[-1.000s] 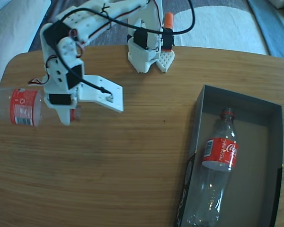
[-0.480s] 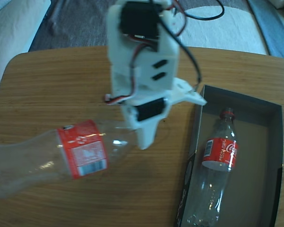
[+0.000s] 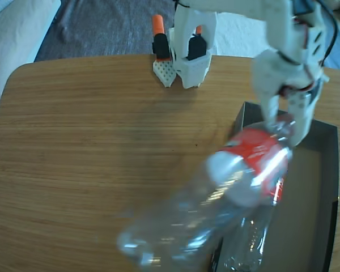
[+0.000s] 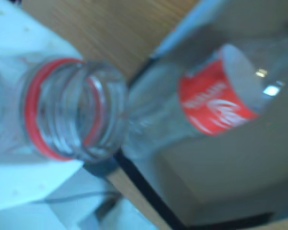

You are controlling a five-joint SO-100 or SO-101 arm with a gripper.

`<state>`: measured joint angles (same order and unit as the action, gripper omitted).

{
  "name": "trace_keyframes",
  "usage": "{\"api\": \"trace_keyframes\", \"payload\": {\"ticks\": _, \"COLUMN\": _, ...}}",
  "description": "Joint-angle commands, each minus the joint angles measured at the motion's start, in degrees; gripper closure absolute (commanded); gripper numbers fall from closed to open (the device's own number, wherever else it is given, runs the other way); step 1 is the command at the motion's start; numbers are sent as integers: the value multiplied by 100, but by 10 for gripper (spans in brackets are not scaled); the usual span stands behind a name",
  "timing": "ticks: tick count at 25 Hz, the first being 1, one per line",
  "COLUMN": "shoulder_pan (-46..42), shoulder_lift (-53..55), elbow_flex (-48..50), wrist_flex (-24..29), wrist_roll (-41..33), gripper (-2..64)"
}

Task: Grasp the bottles and put them in the box.

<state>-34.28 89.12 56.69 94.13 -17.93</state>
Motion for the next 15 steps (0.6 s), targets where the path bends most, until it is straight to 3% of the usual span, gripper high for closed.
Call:
{"api": "trace_keyframes", "payload": {"ticks": 1, "shoulder_pan": -712, "shoulder_lift": 149, "elbow_flex": -281, "wrist_flex": 229, "wrist_roll": 220, "gripper": 619}}
{"api": "trace_keyframes", "payload": {"ticks": 6, "shoulder_pan": -1749, "shoulder_lift": 62, "elbow_flex": -264, "wrist_flex": 237, "wrist_roll": 404, "gripper": 619}}
{"api": "trace_keyframes", "payload": {"ticks": 15, "shoulder_pan": -2821, "shoulder_lift": -642, "elbow_flex": -352, "wrist_flex": 149, "wrist_roll": 404, "gripper": 619}}
